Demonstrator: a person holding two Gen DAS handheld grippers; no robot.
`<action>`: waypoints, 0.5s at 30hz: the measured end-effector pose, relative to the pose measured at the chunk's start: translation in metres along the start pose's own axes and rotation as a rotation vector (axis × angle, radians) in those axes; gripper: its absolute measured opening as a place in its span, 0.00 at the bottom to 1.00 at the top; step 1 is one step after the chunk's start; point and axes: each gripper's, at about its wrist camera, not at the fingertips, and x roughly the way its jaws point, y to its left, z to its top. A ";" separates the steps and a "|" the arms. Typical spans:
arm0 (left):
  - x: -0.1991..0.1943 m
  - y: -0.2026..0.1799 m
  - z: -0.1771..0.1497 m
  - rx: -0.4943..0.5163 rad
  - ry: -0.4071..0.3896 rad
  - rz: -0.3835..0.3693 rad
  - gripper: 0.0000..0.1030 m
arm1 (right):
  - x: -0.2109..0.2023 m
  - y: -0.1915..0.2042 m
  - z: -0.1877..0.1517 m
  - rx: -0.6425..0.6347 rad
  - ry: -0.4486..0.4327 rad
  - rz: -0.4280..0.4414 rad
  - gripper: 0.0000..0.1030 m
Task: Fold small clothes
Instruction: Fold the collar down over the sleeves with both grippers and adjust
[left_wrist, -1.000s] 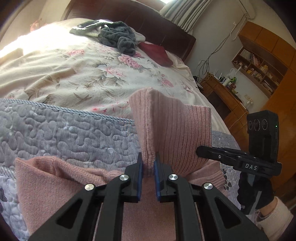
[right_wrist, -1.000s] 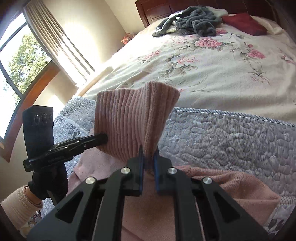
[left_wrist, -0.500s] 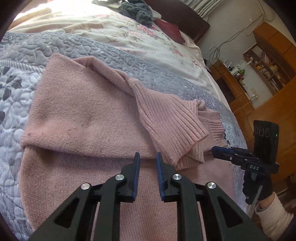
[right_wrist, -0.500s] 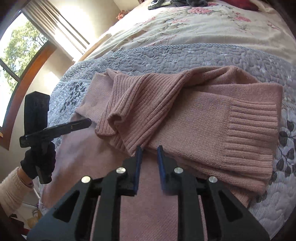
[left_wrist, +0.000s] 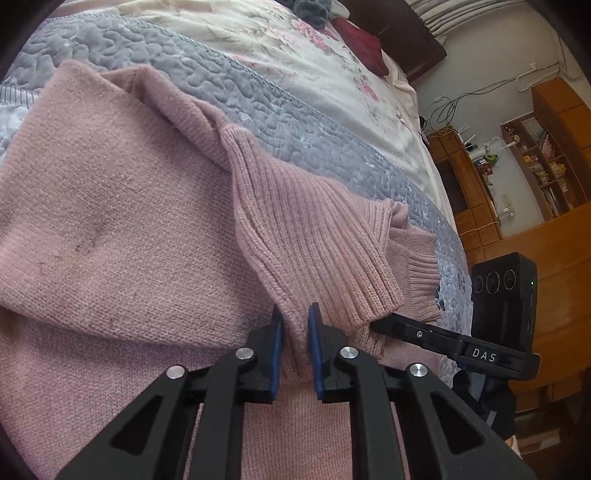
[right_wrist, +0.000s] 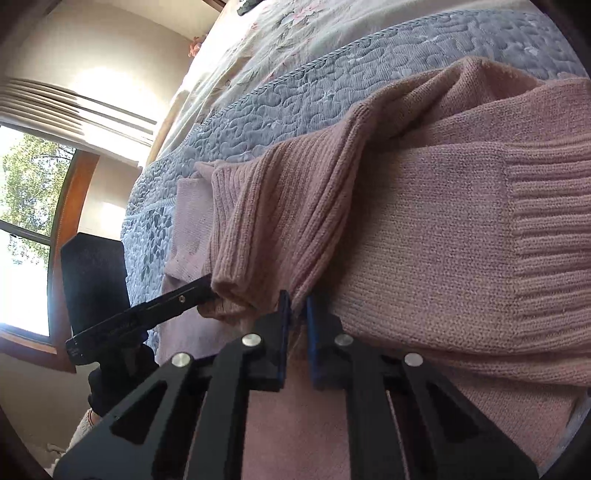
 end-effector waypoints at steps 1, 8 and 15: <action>-0.004 0.000 0.003 0.008 -0.019 0.006 0.10 | -0.006 0.001 0.002 -0.006 -0.016 -0.002 0.06; -0.007 0.005 0.010 0.141 0.002 0.150 0.08 | -0.006 -0.007 0.006 -0.046 0.015 -0.181 0.05; -0.021 -0.004 0.007 0.169 -0.017 0.210 0.16 | -0.018 0.007 -0.001 -0.118 -0.022 -0.255 0.12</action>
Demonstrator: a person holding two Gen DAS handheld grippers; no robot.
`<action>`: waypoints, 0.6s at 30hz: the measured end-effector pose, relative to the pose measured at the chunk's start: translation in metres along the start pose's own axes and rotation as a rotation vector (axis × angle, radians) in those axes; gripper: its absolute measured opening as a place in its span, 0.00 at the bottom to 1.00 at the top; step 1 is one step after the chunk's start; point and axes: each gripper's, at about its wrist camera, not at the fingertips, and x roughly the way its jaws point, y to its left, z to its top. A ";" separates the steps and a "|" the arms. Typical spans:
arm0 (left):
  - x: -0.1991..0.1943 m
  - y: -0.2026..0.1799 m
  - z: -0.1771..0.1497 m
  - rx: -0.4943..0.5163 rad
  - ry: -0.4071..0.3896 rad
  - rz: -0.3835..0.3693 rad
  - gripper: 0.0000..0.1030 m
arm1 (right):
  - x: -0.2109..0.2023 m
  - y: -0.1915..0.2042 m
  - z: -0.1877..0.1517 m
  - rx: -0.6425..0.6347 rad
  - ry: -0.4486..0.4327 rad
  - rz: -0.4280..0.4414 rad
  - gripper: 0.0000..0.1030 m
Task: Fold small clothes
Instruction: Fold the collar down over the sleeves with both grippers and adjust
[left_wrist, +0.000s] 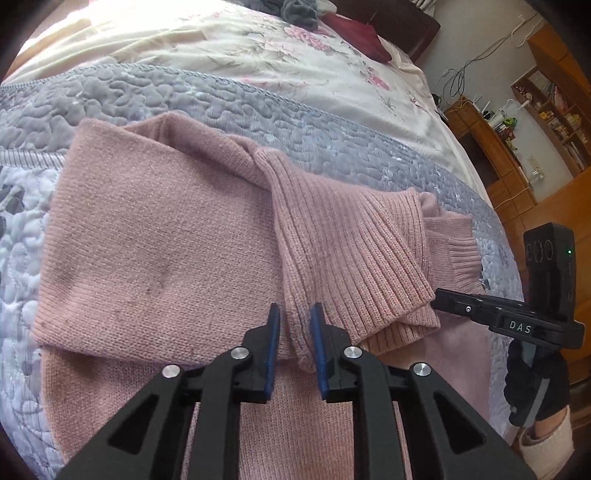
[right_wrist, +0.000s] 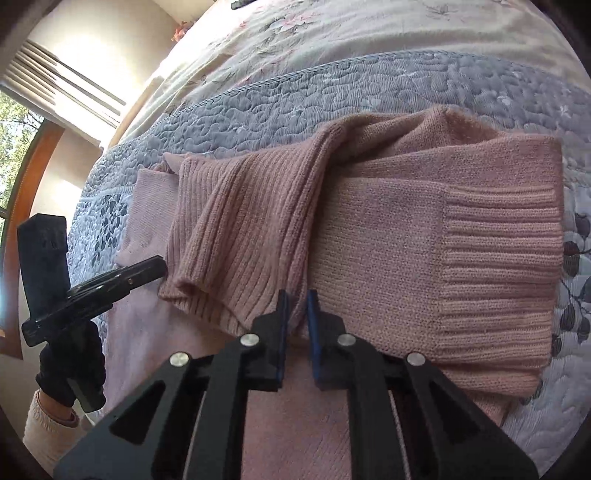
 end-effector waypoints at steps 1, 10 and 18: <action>-0.010 -0.005 0.001 0.015 -0.030 -0.009 0.16 | -0.010 0.006 0.001 -0.019 -0.025 -0.009 0.12; 0.005 -0.054 0.003 0.105 -0.016 -0.034 0.18 | -0.004 0.038 0.002 -0.070 -0.001 0.010 0.12; 0.033 -0.028 -0.018 0.050 0.044 -0.015 0.16 | 0.033 0.010 -0.014 -0.003 0.045 -0.026 0.10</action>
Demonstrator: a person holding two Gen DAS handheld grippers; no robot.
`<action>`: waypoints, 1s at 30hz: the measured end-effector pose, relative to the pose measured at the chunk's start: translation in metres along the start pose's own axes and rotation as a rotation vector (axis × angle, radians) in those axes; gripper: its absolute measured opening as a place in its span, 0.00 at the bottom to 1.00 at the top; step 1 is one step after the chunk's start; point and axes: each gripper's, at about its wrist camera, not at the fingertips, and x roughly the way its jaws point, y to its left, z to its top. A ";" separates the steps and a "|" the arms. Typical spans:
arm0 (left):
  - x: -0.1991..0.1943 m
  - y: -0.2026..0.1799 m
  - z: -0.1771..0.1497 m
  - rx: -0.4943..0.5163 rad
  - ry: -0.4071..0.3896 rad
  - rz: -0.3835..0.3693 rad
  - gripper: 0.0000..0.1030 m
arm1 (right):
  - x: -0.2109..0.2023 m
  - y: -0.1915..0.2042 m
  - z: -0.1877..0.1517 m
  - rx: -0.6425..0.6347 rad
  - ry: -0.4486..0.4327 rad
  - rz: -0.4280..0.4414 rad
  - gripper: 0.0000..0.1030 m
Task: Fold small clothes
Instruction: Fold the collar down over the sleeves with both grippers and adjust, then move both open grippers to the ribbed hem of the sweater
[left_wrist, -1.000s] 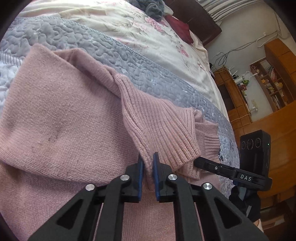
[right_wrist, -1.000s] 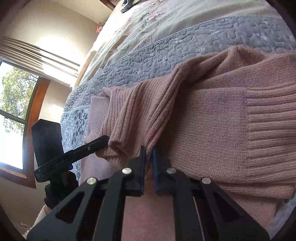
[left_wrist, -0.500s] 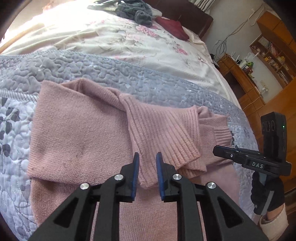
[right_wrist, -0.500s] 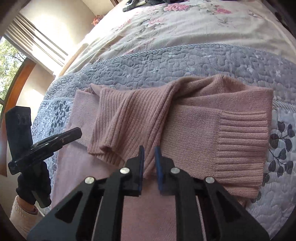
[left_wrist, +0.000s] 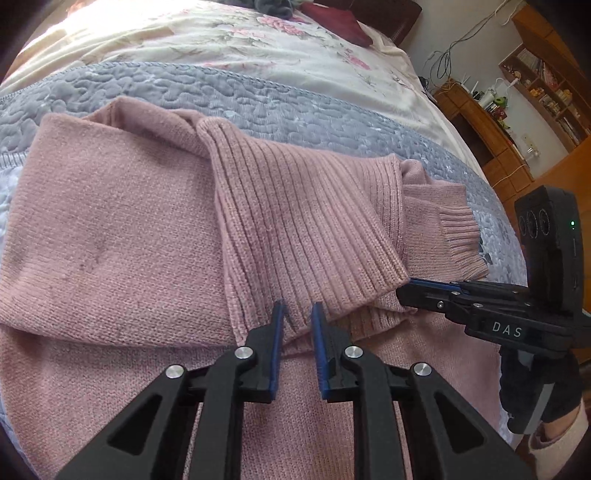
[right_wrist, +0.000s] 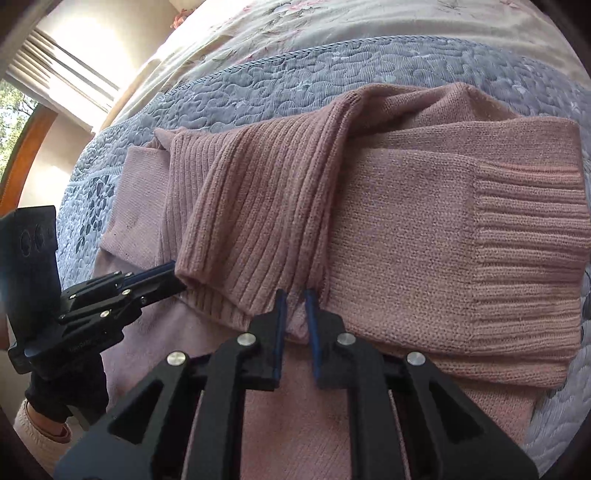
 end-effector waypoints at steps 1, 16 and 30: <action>-0.002 -0.001 0.001 -0.009 0.005 0.004 0.16 | -0.003 0.000 0.000 0.011 0.000 0.003 0.10; -0.191 0.010 -0.177 -0.030 -0.048 0.263 0.62 | -0.169 -0.020 -0.199 0.022 -0.094 -0.054 0.38; -0.211 0.041 -0.300 -0.152 0.051 0.274 0.63 | -0.164 -0.034 -0.332 0.157 -0.015 -0.043 0.43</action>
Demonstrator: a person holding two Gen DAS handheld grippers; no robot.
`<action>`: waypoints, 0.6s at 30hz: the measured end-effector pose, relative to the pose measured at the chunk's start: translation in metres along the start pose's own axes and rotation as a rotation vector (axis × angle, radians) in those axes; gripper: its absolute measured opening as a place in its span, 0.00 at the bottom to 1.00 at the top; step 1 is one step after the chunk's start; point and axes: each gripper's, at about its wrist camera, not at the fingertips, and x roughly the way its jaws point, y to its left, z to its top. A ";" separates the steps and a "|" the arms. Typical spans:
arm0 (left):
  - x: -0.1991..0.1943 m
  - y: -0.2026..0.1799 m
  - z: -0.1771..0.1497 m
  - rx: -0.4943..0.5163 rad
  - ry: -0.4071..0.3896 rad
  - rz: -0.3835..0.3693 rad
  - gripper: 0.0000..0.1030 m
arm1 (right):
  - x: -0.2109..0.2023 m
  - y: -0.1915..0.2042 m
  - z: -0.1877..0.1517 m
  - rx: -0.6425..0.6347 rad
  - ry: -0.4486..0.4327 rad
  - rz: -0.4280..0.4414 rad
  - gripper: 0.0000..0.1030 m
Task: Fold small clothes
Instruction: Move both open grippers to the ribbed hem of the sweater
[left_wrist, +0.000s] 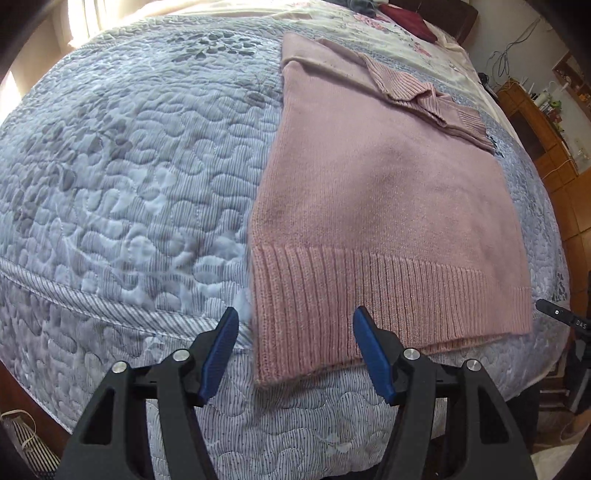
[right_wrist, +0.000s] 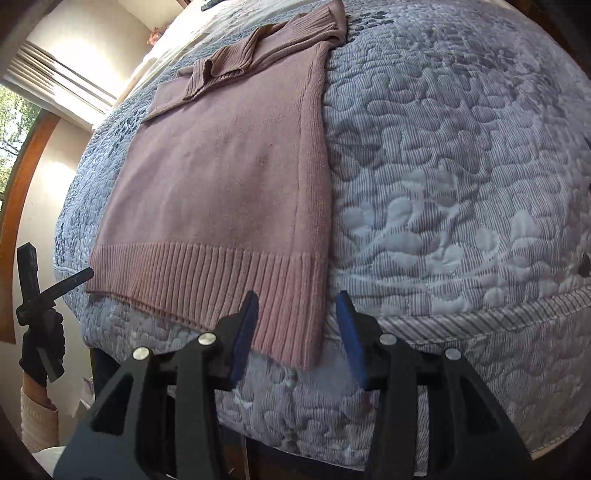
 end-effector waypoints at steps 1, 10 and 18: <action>0.002 0.000 -0.003 -0.005 0.004 -0.018 0.63 | 0.003 -0.002 -0.003 0.009 0.006 0.012 0.43; 0.010 0.005 -0.008 -0.042 -0.009 -0.026 0.64 | 0.019 -0.003 -0.009 0.019 0.024 0.008 0.43; 0.009 0.004 -0.007 -0.073 -0.023 -0.091 0.59 | 0.028 0.000 -0.015 0.016 0.044 0.057 0.27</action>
